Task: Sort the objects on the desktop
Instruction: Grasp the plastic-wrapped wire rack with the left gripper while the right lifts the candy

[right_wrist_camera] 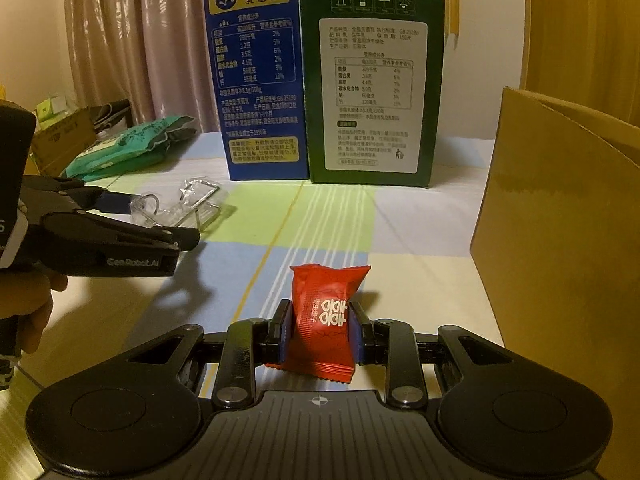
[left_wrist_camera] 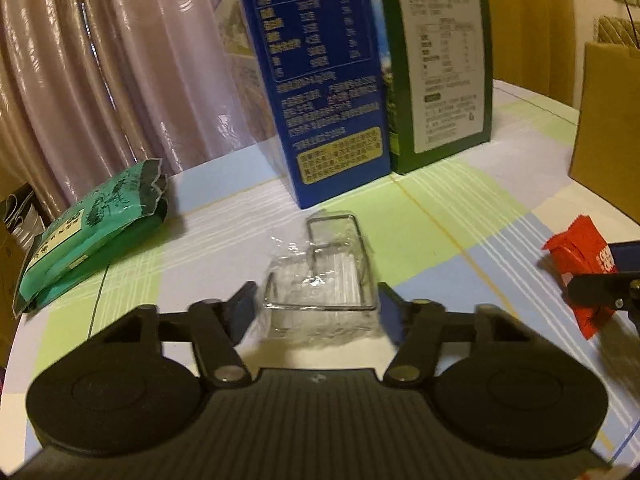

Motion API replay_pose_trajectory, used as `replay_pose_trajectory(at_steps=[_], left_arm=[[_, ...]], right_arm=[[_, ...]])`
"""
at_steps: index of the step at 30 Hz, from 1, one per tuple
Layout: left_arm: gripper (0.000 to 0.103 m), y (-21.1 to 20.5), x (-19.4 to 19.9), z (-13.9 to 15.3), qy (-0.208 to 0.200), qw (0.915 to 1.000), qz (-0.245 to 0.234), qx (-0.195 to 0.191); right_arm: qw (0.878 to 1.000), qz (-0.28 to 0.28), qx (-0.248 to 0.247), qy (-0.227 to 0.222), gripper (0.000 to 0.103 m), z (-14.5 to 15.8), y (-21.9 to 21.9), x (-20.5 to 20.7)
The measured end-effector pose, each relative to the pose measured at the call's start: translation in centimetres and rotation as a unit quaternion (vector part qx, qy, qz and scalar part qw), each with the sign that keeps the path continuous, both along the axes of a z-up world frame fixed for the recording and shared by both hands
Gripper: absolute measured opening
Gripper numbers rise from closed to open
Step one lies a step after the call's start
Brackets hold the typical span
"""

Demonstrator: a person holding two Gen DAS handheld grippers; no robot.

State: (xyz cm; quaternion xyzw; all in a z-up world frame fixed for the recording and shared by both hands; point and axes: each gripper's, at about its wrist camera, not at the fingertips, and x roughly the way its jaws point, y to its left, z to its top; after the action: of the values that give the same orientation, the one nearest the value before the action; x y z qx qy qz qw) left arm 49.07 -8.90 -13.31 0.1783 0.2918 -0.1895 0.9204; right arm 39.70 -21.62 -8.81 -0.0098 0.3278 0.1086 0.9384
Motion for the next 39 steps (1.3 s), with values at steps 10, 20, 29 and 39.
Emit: replay_pose_trajectory(at_steps=[10,20,29,39], left_arm=[[0.049,0.7,-6.8,0.8,0.038,0.999,0.022,-0.011],[0.049,3.2,-18.4,3.6,0.088,0.9949,0.038,-0.032],[0.049,3.4,-27.7,6.6,0.077,0.9958,0.025,-0.041],[0.049,2.6,-34.4,8.6,0.101,0.9891,0.054,-0.092]], right_arm=[[1.0,0.016,-0.01,0.012,0.025,0.3,-0.1,-1.8],[0.996,0.071,-0.039,0.047,0.024,2.7,-0.2,-10.3],[0.998,0.048,0.008,0.045,0.024,7.3,-2.0,-18.4],[0.999,0.038,0.008,0.028,0.024,9.1,-2.6,-27.4]])
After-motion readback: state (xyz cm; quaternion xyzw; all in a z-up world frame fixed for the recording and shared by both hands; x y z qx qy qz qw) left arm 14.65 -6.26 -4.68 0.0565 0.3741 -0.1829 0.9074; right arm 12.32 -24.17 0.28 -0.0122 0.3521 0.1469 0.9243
